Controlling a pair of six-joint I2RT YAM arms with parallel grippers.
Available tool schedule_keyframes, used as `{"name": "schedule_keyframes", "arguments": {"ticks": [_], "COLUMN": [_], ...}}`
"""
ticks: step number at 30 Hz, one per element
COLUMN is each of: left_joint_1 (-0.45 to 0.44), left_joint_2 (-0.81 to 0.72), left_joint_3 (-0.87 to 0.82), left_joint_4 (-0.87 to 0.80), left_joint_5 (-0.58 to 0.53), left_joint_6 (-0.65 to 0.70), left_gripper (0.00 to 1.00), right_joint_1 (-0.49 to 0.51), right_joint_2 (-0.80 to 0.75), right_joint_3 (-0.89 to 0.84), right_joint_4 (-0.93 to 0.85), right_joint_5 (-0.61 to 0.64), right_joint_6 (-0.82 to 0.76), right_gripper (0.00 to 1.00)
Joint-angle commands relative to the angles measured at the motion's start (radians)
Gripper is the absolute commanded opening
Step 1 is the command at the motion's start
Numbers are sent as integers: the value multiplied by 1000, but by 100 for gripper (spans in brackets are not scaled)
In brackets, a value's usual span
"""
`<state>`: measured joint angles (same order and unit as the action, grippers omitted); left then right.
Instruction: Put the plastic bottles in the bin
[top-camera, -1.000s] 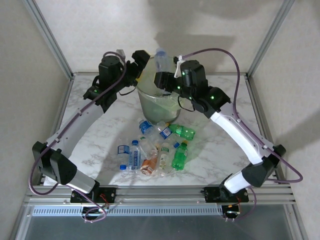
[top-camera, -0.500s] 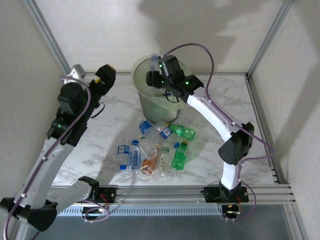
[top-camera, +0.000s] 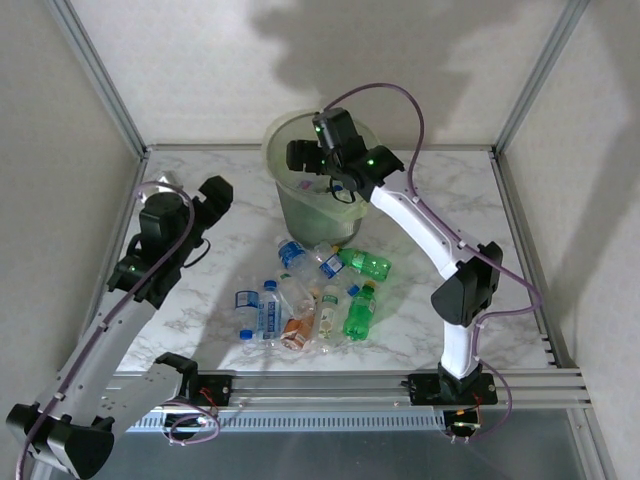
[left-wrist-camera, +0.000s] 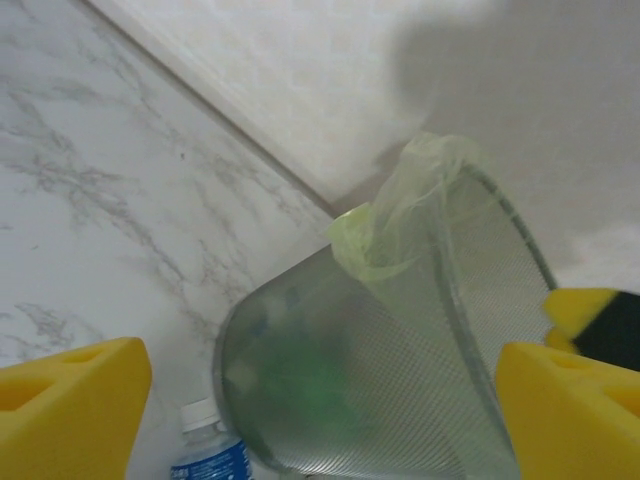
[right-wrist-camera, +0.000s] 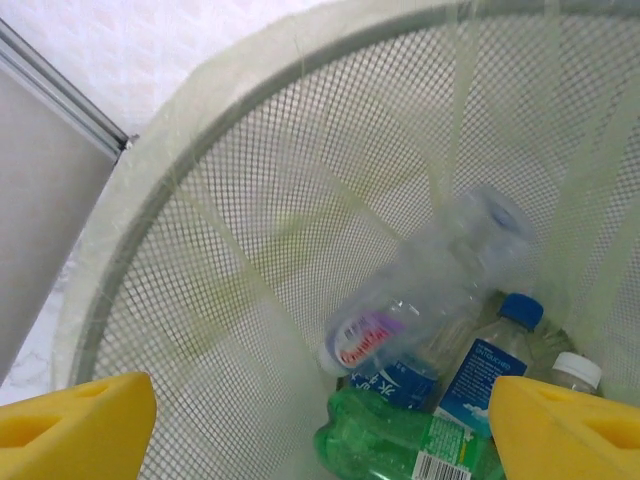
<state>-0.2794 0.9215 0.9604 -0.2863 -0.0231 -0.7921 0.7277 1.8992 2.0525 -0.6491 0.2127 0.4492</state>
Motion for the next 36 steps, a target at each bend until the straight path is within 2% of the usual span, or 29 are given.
{"name": "schedule_keyframes", "arguments": {"ticks": [1, 5, 14, 20, 27, 31, 36], "left_joint_1": [6, 6, 7, 1, -84, -163, -200], "left_joint_2": [-12, -23, -14, 8, 64, 100, 117], "left_joint_3": [-44, -109, -231, -314, -361, -358, -367], "left_joint_4": [-82, -131, -145, -159, -169, -178, -229], "left_joint_5": [-9, -13, 36, 71, 44, 3, -44], "left_joint_6": [15, 0, -31, -43, -65, -74, -66], "left_gripper": [86, 82, 79, 74, 74, 82, 80], "right_joint_1": [29, 73, 134, 142, 142, 142, 142], "right_joint_2": [-85, -195, -463, -609, -656, -658, -659], "right_joint_3": [17, -68, -380, -605, -705, -711, -719], "right_joint_4": [-22, 3, 133, 210, 215, 221, 234], "right_joint_5": [46, 67, 57, -18, -20, -10, -7], "right_joint_6": [-33, -40, -16, 4, 31, 31, 31], "right_gripper": [87, 87, 87, 87, 87, 87, 87]}}
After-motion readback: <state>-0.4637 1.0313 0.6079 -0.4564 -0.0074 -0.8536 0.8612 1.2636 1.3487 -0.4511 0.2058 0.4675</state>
